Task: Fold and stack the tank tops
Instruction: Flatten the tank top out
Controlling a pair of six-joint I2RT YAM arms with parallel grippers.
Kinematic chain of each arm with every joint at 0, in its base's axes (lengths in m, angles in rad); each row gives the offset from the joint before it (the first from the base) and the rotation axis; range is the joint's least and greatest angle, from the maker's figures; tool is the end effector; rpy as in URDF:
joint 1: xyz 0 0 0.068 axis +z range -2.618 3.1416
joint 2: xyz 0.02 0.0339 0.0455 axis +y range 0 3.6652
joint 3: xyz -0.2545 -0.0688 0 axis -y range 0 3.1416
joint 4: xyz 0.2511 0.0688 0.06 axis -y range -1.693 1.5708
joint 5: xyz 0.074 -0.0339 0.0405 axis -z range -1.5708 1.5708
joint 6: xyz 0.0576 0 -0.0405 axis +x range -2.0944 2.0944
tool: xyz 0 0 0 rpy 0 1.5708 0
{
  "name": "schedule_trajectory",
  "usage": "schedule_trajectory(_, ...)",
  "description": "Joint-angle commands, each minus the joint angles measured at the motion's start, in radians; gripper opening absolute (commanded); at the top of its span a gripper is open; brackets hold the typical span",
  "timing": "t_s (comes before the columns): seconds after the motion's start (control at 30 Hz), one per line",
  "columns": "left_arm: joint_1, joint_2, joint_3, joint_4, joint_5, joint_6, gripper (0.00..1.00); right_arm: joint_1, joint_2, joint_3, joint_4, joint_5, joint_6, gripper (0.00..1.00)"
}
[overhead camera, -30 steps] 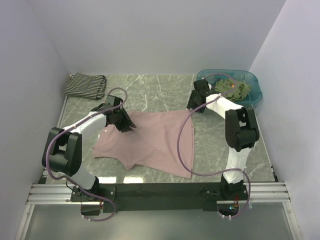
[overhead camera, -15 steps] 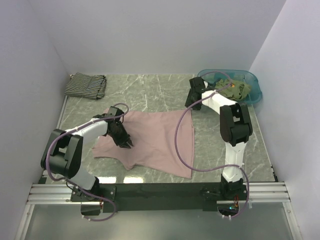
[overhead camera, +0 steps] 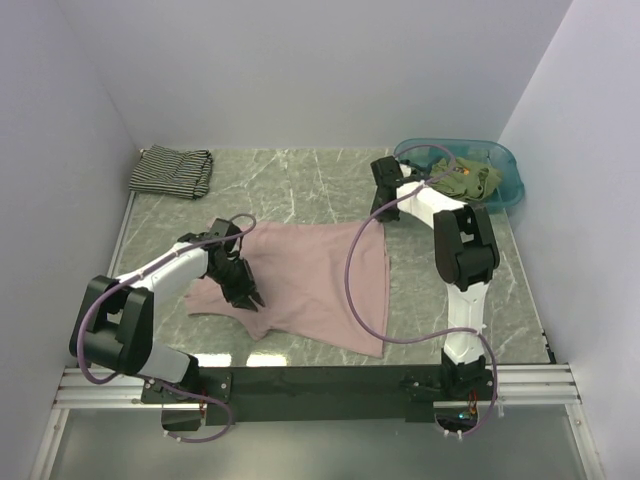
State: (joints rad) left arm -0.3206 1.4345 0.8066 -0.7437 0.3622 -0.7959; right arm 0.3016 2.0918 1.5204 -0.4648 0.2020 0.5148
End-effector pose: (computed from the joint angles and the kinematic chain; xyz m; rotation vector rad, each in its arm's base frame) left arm 0.2300 -0.0979 0.1414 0.6642 -2.9791 0.6355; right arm 0.4396 0.1247 0.1367 0.3448 2.5509 0.0404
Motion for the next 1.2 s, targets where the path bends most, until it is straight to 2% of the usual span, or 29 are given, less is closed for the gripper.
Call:
schedule_trajectory(0.0, -0.003, -0.072, -0.007, -0.100, 0.031, 0.055, 0.31, 0.010, -0.110, 0.026, -0.003, 0.115, -0.007, 0.00)
schedule_trajectory(0.07, -0.003, -0.089, -0.001, -0.137, 0.024, 0.061, 0.31, 0.013, -0.145, 0.017, 0.014, 0.148, -0.007, 0.00)
schedule_trajectory(0.2, -0.003, -0.105, -0.033, -0.123, 0.044, 0.057, 0.24, 0.013, -0.176, 0.015, 0.034, 0.211, -0.007, 0.00)
schedule_trajectory(0.37, -0.003, -0.065, -0.113, 0.000, 0.126, 0.020, 0.20, 0.017, -0.176, 0.020, 0.038, 0.206, -0.001, 0.00)
schedule_trajectory(0.57, -0.005, -0.078, -0.113, 0.125, 0.165, -0.028, 0.24, 0.031, -0.164, 0.023, 0.031, 0.206, 0.005, 0.00)
schedule_trajectory(0.7, -0.017, -0.092, -0.093, 0.090, 0.092, -0.003, 0.39, 0.037, -0.157, 0.037, 0.023, 0.212, 0.005, 0.00)
schedule_trajectory(0.8, -0.026, -0.095, -0.095, 0.086, 0.070, 0.001, 0.44, 0.041, -0.157, 0.041, 0.020, 0.215, 0.008, 0.00)
schedule_trajectory(0.97, -0.081, -0.092, -0.090, 0.083, 0.029, -0.008, 0.43, 0.044, -0.159, 0.044, 0.018, 0.215, 0.017, 0.00)
schedule_trajectory(1.1, -0.123, -0.083, -0.072, 0.052, -0.040, -0.017, 0.35, 0.044, -0.162, 0.041, 0.022, 0.217, 0.022, 0.00)
schedule_trajectory(1.17, -0.146, -0.079, -0.060, 0.043, -0.080, -0.019, 0.34, 0.042, -0.162, 0.041, 0.020, 0.217, 0.025, 0.00)
